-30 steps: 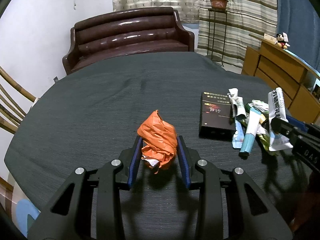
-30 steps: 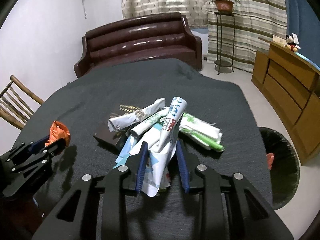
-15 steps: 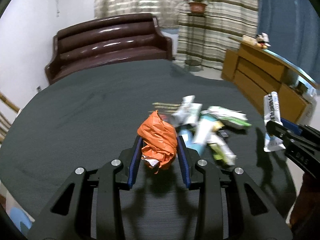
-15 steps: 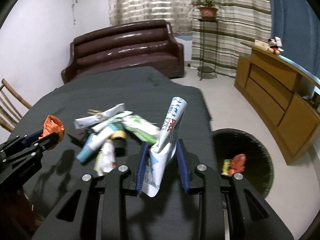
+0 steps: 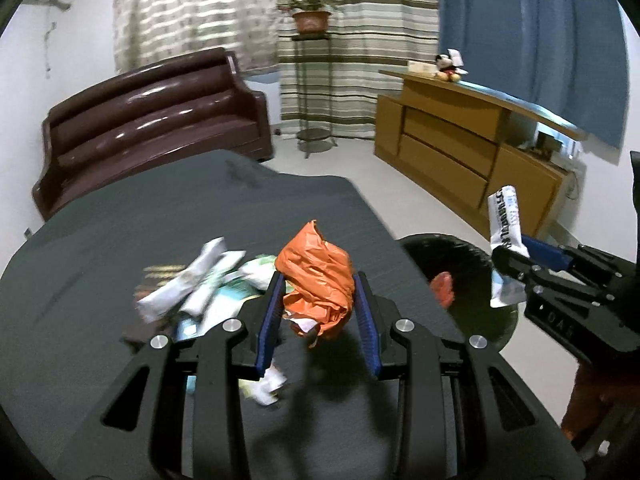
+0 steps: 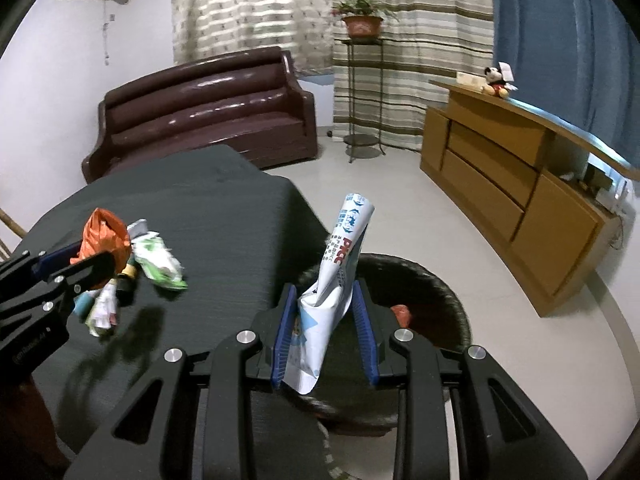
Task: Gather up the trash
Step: 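Carry both items over the bin and open both tools to release them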
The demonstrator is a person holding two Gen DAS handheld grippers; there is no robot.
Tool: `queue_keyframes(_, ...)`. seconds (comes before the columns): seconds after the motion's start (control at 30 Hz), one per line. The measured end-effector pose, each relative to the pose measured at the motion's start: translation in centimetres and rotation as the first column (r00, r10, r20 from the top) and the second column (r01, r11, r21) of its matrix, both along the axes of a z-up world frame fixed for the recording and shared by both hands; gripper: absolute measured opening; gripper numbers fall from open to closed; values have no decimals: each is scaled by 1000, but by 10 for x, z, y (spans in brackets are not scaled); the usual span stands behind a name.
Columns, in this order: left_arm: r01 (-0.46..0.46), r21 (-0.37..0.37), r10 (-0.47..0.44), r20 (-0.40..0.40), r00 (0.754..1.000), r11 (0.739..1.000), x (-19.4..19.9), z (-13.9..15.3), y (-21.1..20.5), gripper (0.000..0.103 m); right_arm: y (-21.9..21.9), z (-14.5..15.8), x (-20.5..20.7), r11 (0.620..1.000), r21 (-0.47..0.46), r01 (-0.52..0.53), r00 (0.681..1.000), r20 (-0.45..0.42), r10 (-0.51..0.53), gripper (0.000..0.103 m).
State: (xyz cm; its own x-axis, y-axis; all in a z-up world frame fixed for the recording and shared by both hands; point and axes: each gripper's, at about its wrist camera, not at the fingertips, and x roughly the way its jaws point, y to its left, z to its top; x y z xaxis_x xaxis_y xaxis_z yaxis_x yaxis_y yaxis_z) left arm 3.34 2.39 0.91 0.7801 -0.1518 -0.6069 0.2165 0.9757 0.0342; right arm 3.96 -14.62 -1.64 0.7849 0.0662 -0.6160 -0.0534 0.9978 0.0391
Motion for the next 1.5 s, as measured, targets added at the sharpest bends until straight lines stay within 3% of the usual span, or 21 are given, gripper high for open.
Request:
queue_keyframes(0.5,83,40,-80,-70,994,996,50,-29,-82,34,-50,-19,21,998,47,46,998,-43,-44,30)
queue_keyframes(1.07,113,70,-104,-123,987,991,80,-41,-113,35,-66,-30,37,995,76,68,996,-59,-64,31)
queue_keyframes(1.17,116,73,-107,-125,986,991,82,-40,-114,36,-69,-30,38,994,79,74,996,-62,-69,34)
queue_keyframes(1.23,116,74,-106,-123,987,990,82,-40,-114,45,-72,-30,37,993,84,85,995,-62,-79,40)
queue_keyframes(1.33,110,72,-102,-117,988,991,82,-39,-115,49,-74,-28,37,992,89,94,994,-56,-89,45)
queue_keyframes(1.5,114,74,-105,-114,988,991,81,-38,-115,51,-77,-26,36,990,94,109,993,-48,-105,49)
